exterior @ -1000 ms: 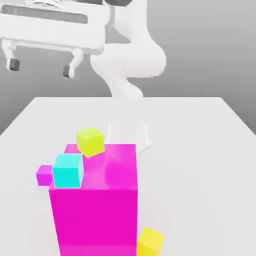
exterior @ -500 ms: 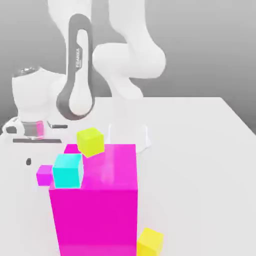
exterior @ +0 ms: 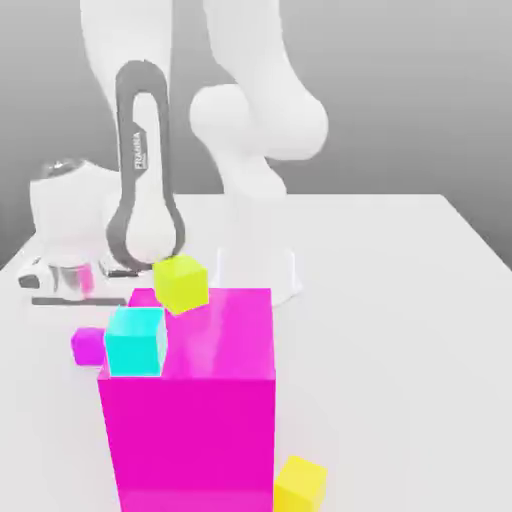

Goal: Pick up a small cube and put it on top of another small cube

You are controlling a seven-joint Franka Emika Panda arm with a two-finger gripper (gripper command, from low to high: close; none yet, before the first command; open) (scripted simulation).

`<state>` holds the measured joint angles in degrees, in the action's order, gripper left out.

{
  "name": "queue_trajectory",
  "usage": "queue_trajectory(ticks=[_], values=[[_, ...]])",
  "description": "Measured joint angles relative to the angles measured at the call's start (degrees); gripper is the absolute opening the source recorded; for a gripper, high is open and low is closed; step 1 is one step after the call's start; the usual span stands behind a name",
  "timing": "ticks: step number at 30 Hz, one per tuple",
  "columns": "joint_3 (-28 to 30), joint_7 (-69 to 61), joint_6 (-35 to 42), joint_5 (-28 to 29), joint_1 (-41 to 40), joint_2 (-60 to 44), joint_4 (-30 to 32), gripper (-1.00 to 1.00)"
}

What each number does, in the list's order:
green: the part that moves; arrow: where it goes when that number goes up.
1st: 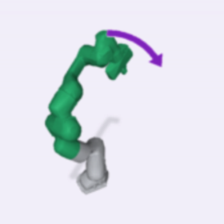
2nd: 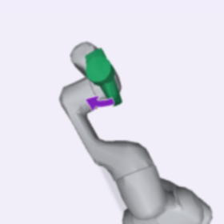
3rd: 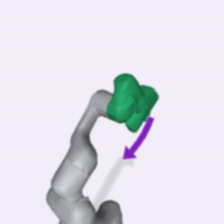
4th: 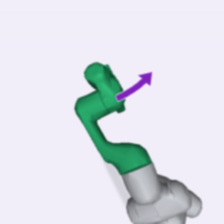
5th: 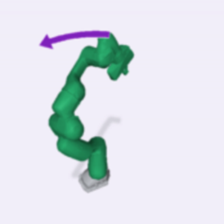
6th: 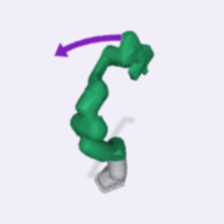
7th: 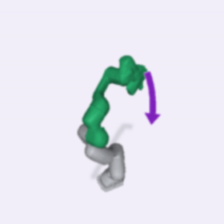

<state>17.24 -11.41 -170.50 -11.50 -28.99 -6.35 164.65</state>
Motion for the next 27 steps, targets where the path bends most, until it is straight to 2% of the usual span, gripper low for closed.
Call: queue_trajectory(ticks=[2,4,16,25,27], values=[[1.56,5.82,3.11,8.06,-1.11,4.36,0.96,-1.00],[0.81,10.24,6.59,12.66,-1.78,6.55,-0.09,-1.00],[-7.54,38.97,33.41,22.72,9.42,10.05,-23.01,-1.00],[-15.13,61.20,51.82,14.38,16.67,15.34,-36.30,-1.00],[-15.78,63.30,52.55,12.28,16.97,15.94,-36.86,-1.00]])
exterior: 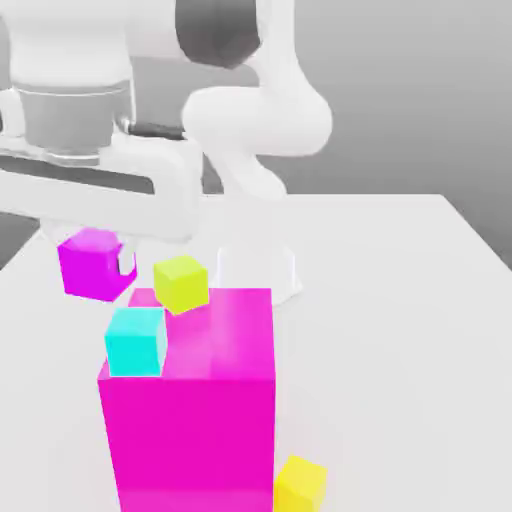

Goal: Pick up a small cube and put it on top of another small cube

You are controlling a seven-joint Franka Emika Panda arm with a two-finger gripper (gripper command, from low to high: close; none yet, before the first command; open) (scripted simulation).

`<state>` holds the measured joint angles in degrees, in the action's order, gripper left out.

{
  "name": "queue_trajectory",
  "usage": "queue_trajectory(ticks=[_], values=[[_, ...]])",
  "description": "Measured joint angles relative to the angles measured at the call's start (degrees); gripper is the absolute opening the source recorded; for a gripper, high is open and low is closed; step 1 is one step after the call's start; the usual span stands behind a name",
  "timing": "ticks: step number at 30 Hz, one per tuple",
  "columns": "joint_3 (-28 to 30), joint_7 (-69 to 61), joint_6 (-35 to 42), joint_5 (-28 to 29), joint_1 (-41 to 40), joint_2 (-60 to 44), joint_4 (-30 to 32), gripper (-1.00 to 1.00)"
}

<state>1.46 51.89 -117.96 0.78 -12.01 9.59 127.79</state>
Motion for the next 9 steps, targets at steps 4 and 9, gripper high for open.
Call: queue_trajectory(ticks=[4,9], values=[[-0.07,0.43,-7.49,-0.94,0.00,-2.85,4.39,1.00],[-0.07,0.43,-7.49,-0.94,0.00,-2.85,4.39,1.00]])
